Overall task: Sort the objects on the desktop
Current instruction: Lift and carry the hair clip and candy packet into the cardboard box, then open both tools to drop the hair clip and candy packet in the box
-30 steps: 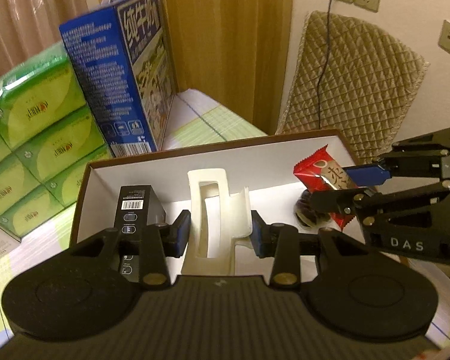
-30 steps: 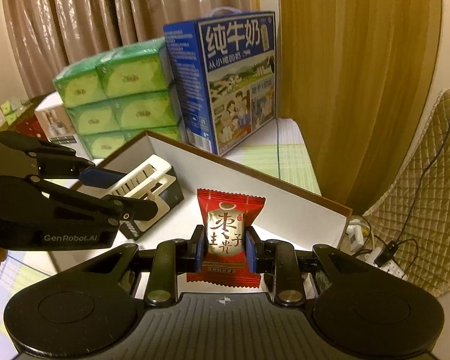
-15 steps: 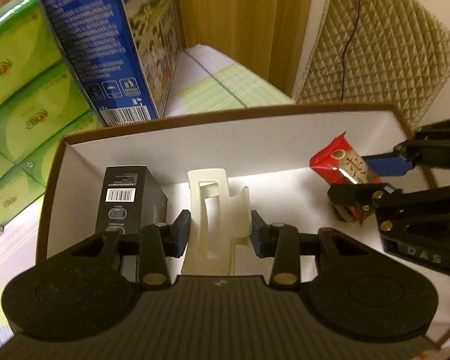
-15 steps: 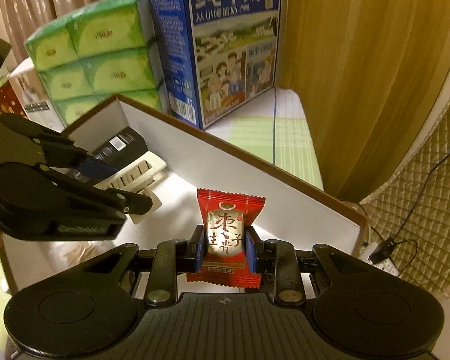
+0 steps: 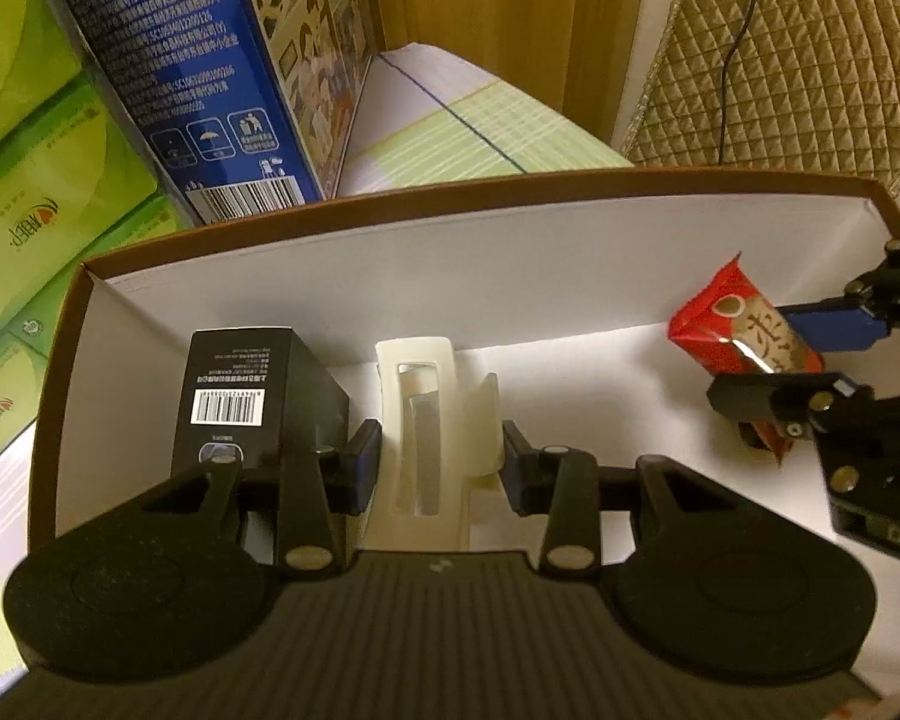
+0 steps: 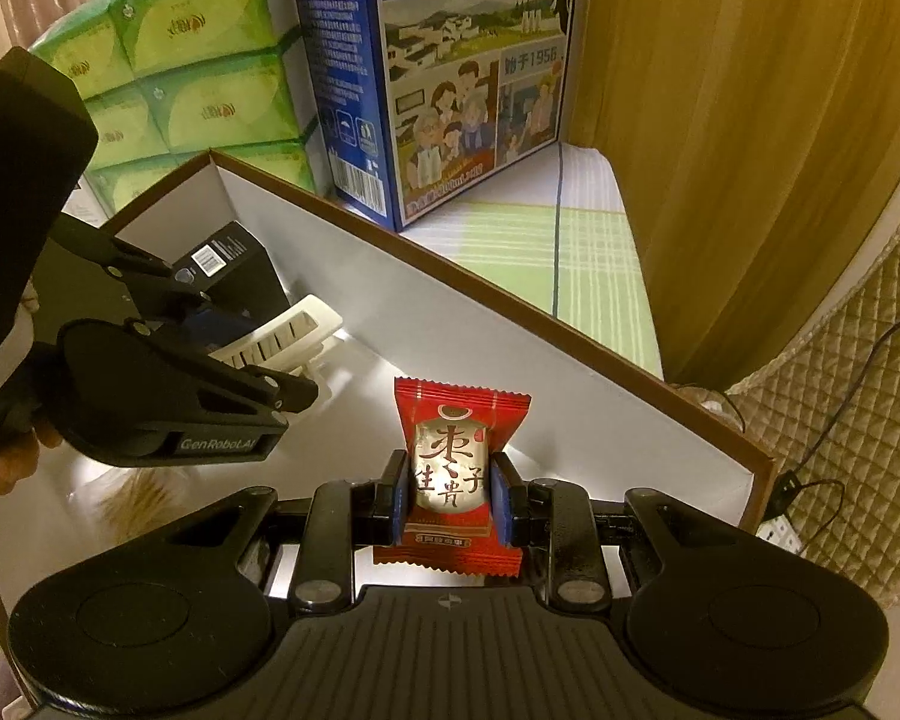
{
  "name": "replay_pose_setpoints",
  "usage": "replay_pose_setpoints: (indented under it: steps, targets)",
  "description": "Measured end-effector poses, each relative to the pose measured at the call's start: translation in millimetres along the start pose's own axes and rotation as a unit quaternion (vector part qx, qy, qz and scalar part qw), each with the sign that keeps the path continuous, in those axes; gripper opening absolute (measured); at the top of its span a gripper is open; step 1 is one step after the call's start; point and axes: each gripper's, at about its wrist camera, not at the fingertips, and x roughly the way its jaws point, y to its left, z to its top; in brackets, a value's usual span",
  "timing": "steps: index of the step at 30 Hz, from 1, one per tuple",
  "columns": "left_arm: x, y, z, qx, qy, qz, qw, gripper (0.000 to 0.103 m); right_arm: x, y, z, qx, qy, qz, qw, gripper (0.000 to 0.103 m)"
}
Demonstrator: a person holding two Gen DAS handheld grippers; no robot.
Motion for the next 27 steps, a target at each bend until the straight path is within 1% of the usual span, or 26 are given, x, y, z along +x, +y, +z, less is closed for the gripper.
replay_pose_setpoints:
  steps: [4,6,8,10,14,19,22,24,27]
  targets:
    - [4,3,0,-0.003,0.002,0.003,1.0000,0.036,4,0,2,0.001,0.004,0.001,1.000,0.024]
    - [3,5,0,-0.008,-0.001,-0.006,0.9999,0.042,5,0,2,0.001,0.005,0.001,1.000,0.024]
    - [1,5,1,-0.004,-0.004,-0.001,1.0000,0.044,7,1,1,0.001,0.006,0.001,1.000,0.024]
    - [-2,4,2,0.001,-0.007,0.000,1.0000,0.048,7,1,1,0.001,0.007,0.001,1.000,0.024]
    - [-7,7,1,-0.004,-0.011,-0.008,0.9999,0.049,9,2,1,0.001,0.008,0.003,1.000,0.024]
    - [-14,5,-1,-0.001,-0.014,-0.005,0.9999,0.049,11,2,2,0.002,0.010,0.004,1.000,0.024]
    - [-20,5,-3,-0.005,-0.019,-0.011,0.9997,0.049,12,3,2,0.003,0.009,0.002,1.000,0.025]
    - [-26,4,-5,-0.004,-0.024,-0.008,0.9997,0.049,11,3,3,0.007,0.003,0.004,1.000,0.025]
    - [-34,3,-7,-0.002,-0.029,0.000,0.9996,0.052,11,3,4,0.010,-0.001,0.003,1.000,0.025]
